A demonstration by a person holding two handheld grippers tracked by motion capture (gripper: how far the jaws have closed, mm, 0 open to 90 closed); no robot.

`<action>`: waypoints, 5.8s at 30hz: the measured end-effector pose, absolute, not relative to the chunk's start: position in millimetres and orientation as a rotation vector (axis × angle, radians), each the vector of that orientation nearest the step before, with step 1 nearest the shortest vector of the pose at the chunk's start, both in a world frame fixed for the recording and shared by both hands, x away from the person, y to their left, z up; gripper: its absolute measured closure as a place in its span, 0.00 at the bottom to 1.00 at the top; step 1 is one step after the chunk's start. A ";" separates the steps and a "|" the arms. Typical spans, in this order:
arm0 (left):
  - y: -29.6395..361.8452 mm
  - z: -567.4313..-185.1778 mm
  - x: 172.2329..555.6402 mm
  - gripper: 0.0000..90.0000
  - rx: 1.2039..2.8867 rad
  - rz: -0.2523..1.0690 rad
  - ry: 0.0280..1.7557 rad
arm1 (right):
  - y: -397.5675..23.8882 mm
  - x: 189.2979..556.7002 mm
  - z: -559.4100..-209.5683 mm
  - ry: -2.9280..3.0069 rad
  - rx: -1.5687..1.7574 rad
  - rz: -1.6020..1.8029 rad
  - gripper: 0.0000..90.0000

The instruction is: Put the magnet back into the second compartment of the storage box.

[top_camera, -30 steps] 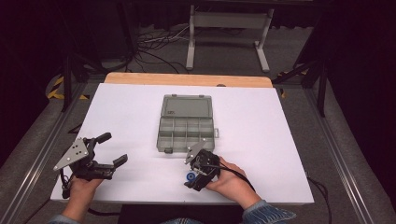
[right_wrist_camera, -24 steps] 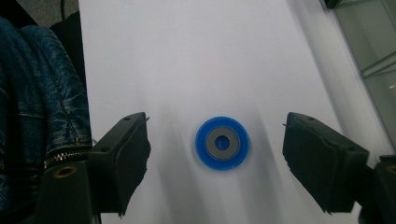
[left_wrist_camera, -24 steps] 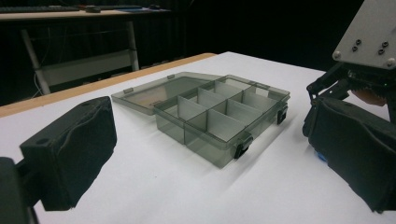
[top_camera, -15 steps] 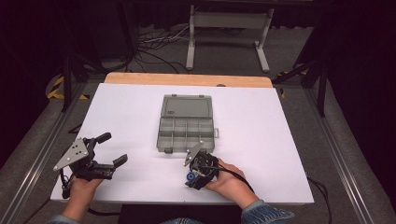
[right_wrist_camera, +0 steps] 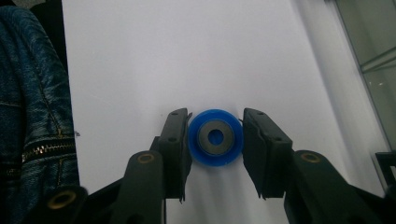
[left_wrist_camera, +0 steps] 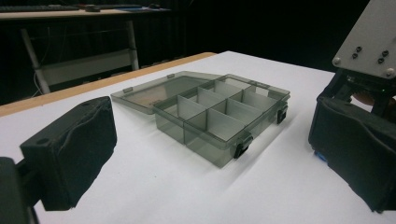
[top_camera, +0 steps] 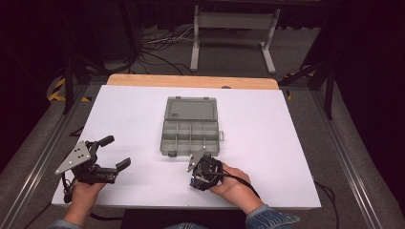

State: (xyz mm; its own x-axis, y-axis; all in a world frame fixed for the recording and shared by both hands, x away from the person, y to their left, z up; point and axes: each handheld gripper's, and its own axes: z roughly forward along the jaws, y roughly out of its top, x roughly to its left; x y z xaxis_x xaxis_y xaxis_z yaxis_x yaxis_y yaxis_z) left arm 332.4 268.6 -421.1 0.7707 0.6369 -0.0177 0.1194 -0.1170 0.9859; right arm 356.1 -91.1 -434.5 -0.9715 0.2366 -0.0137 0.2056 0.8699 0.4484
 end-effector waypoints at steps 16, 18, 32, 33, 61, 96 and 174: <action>269.3 -420.9 332.1 0.02 1.653 0.493 0.613 | -94.3 358.6 -420.3 2.965 0.347 0.753 0.70; 269.7 -420.8 332.1 0.02 1.655 0.492 0.614 | -95.6 360.6 -416.9 2.952 0.338 0.777 0.70; 269.9 -421.0 332.4 0.02 1.655 0.492 0.615 | -100.8 364.7 -397.3 2.922 0.361 0.835 0.70; 269.9 -421.0 332.3 0.02 1.655 0.493 0.614 | -100.9 365.2 -396.5 2.921 0.353 0.840 0.70; 270.3 -420.9 332.4 0.02 1.652 0.486 0.618 | -100.8 400.2 -360.4 2.839 0.425 0.878 0.70; 270.1 -421.9 333.0 0.02 1.644 0.484 0.622 | -95.9 467.5 -349.5 2.740 0.585 0.895 0.70; 271.1 -422.7 334.6 0.02 1.661 0.478 0.615 | -51.3 516.3 -411.2 2.784 0.643 0.734 0.67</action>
State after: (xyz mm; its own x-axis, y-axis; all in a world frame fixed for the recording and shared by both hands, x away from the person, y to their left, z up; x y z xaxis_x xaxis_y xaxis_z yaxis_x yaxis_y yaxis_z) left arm 334.6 271.1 -422.7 0.7729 0.6339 -0.0265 0.1311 -0.1187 0.9842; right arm 516.3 -51.3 -411.2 -0.8876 0.4549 -0.0725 0.3601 0.7833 0.5067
